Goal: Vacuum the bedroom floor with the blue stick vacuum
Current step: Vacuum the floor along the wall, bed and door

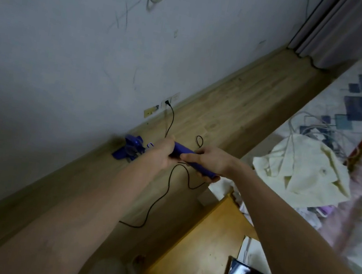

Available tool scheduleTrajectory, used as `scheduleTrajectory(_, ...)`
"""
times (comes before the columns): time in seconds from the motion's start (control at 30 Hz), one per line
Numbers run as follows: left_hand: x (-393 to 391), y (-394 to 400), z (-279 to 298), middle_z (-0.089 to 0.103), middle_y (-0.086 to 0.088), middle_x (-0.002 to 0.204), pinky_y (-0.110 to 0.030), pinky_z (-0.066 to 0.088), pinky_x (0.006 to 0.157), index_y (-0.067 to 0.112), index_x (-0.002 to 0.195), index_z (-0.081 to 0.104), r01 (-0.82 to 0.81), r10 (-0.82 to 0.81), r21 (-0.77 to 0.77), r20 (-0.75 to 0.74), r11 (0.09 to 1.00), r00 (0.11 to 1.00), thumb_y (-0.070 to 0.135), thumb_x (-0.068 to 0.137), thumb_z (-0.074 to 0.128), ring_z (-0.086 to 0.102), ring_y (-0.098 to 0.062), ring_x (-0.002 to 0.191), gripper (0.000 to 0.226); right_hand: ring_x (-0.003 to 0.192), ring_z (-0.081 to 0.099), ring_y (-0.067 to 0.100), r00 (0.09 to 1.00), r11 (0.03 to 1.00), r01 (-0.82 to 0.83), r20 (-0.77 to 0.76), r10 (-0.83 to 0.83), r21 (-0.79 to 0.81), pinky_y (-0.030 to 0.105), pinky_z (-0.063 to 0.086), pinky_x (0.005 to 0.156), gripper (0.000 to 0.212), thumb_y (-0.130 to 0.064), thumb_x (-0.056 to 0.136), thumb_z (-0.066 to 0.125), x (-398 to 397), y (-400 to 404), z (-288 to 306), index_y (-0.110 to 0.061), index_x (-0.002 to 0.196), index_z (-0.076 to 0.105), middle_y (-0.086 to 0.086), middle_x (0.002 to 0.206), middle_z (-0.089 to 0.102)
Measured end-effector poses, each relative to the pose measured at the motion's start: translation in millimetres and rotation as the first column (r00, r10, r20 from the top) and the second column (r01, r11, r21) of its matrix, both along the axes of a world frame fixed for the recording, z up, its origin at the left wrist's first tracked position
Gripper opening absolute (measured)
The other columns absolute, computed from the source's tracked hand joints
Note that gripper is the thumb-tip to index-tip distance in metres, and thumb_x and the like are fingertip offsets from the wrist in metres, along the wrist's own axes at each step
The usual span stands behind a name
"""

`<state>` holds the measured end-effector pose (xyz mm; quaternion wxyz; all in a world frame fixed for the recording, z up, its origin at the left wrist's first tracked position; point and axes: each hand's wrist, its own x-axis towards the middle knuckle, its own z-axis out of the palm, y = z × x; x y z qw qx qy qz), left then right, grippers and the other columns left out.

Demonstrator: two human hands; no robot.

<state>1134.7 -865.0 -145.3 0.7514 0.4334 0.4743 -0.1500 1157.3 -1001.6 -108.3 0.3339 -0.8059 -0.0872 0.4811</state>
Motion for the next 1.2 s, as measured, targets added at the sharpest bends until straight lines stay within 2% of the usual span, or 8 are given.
scheduleTrajectory(0.17, 11.7, -13.3, -2.5, 0.052, -0.018, 0.125, -0.039, 0.050, 0.073, 0.000, 0.134, 0.037, 0.016, -0.017, -0.021, -0.009, 1.000, 1.000, 0.017, 0.103, 0.036, 0.055, -0.032, 0.116, 0.035, 0.044, 0.051, 0.013, 1.000, 1.000, 0.004, -0.008, -0.004, 0.004, 0.022, 0.040, 0.039, 0.044, -0.049, 0.093, 0.057, 15.6, -16.6, 2.3, -0.007, 0.105, 0.058, 0.005, 0.064, 0.058)
scheduleTrajectory(0.3, 16.6, -12.5, -13.0, 0.051, -0.019, 0.130, -0.041, 0.049, 0.080, 0.002, 0.134, 0.038, 0.044, -0.043, 0.019, -0.038, 0.999, 0.998, 0.018, 0.102, 0.041, 0.054, -0.032, 0.117, 0.035, 0.043, 0.050, 0.014, 0.997, 0.995, 0.074, -0.034, -0.072, 0.064, 0.022, 0.041, 0.039, 0.042, -0.046, 0.094, 0.055, 8.4, -16.6, -16.9, -0.006, 0.105, 0.056, 0.005, 0.064, 0.056)
scheduleTrajectory(0.47, 19.4, 3.3, -25.2, 0.052, -0.019, 0.127, -0.037, 0.050, 0.076, 0.004, 0.132, 0.041, 0.067, -0.066, 0.035, -0.031, 0.997, 0.997, 0.019, 0.101, 0.045, 0.056, -0.028, 0.105, 0.035, 0.044, 0.050, 0.013, 0.990, 0.988, 0.114, -0.094, -0.105, 0.102, 0.021, 0.042, 0.040, 0.041, -0.045, 0.097, 0.052, 4.1, -4.0, -27.7, -0.006, 0.109, 0.054, 0.003, 0.063, 0.056)
scheduleTrajectory(0.6, 19.8, 10.1, -22.2, 0.055, -0.017, 0.116, -0.034, 0.049, 0.059, 0.005, 0.125, 0.045, 0.071, -0.071, 0.033, -0.001, 0.997, 0.997, 0.019, 0.099, 0.048, 0.058, -0.023, 0.087, 0.030, 0.044, 0.049, 0.012, 0.988, 0.990, 0.099, -0.127, -0.086, 0.100, 0.021, 0.042, 0.042, 0.041, -0.042, 0.099, 0.049, 9.4, 2.4, -21.0, -0.003, 0.111, 0.052, 0.001, 0.062, 0.053)
scheduleTrajectory(0.77, 3.2, 21.4, -32.3, 0.052, -0.010, 0.090, -0.031, 0.049, 0.060, 0.008, 0.103, 0.046, 0.094, -0.094, -0.025, 0.006, 0.995, 0.996, 0.013, 0.091, 0.054, 0.055, -0.019, 0.077, 0.015, 0.051, 0.056, 0.012, 0.956, 0.971, 0.185, -0.256, -0.142, 0.150, 0.020, 0.047, 0.047, 0.033, -0.035, 0.095, 0.058, -10.4, 10.1, -30.9, -0.005, 0.108, 0.052, 0.003, 0.068, 0.055)
scheduleTrajectory(0.9, -8.9, 25.2, -32.3, 0.049, -0.010, 0.084, -0.030, 0.048, 0.058, 0.009, 0.096, 0.043, 0.099, -0.099, -0.022, -0.003, 0.995, 0.995, 0.012, 0.093, 0.052, 0.053, -0.018, 0.072, 0.010, 0.047, 0.050, 0.009, 0.939, 0.961, 0.211, -0.311, -0.149, 0.177, 0.019, 0.042, 0.042, 0.030, -0.035, 0.094, 0.058, -26.7, 13.0, -35.7, -0.008, 0.104, 0.050, 0.000, 0.066, 0.053)
scheduleTrajectory(1.07, -30.6, 27.5, -26.7, 0.052, -0.012, 0.088, -0.031, 0.050, 0.064, 0.006, 0.099, 0.046, 0.125, -0.123, 0.029, -0.038, 0.992, 0.992, 0.015, 0.096, 0.050, 0.055, -0.021, 0.078, 0.010, 0.043, 0.046, 0.009, 0.929, 0.963, 0.209, -0.342, -0.141, 0.171, 0.018, 0.036, 0.035, 0.029, -0.039, 0.096, 0.056, -51.7, 18.8, -30.4, -0.011, 0.101, 0.049, -0.004, 0.059, 0.051)
scheduleTrajectory(1.2, -59.0, 51.1, -22.5, 0.056, -0.012, 0.095, -0.033, 0.051, 0.069, 0.007, 0.098, 0.050, 0.081, -0.077, 0.078, -0.055, 0.994, 0.995, 0.018, 0.096, 0.052, 0.058, -0.022, 0.085, 0.011, 0.044, 0.045, 0.007, 0.920, 0.959, 0.208, -0.371, -0.126, 0.190, 0.015, 0.034, 0.034, 0.033, -0.033, 0.095, 0.058, -79.5, 40.9, -14.7, -0.009, 0.115, 0.050, -0.001, 0.064, 0.050)
